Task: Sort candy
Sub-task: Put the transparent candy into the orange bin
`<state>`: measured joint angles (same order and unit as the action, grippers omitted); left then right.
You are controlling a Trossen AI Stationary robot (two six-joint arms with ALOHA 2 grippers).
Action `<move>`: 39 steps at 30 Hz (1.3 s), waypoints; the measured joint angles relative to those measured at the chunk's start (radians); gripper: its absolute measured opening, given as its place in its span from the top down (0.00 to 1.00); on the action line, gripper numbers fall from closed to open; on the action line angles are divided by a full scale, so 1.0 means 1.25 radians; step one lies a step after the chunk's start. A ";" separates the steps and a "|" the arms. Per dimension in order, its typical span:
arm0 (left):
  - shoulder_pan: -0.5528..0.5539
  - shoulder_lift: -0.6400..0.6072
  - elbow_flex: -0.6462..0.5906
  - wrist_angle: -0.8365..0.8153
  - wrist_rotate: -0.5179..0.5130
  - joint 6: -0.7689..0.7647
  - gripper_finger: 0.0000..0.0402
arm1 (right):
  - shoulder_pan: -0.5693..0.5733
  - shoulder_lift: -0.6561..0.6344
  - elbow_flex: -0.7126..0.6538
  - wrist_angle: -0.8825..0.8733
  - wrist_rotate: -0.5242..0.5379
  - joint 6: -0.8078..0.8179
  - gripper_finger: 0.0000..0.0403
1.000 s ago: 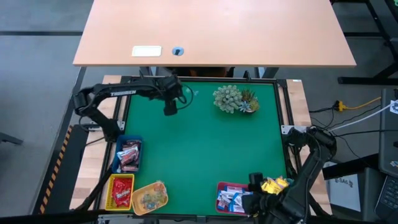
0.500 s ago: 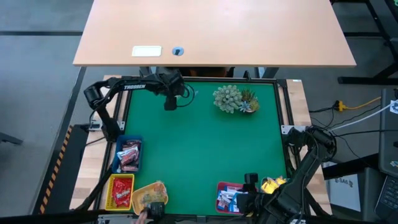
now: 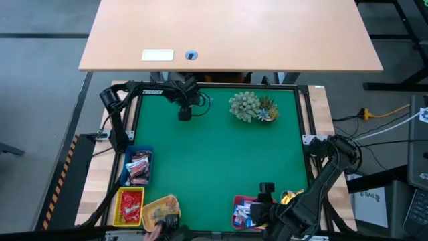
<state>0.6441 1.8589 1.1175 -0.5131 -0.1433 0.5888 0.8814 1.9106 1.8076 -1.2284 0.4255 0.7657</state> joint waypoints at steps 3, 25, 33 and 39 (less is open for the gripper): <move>0.000 0.009 0.001 0.004 0.000 -0.005 0.48 | 0.000 0.000 0.000 0.000 0.000 -0.016 0.55; 0.003 0.015 0.002 -0.070 0.115 -0.027 0.64 | 0.000 0.000 0.000 0.007 0.000 0.010 0.55; -0.002 0.015 0.001 -0.066 0.101 -0.046 0.79 | 0.000 0.000 0.000 0.006 0.000 0.010 0.55; -0.008 0.015 0.000 -0.059 0.095 -0.074 0.89 | 0.000 0.000 0.000 0.006 0.000 0.010 0.55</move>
<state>0.6340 1.8782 1.1179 -0.5866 -0.0248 0.4969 0.8818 1.9106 1.8076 -1.2205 0.4259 0.7780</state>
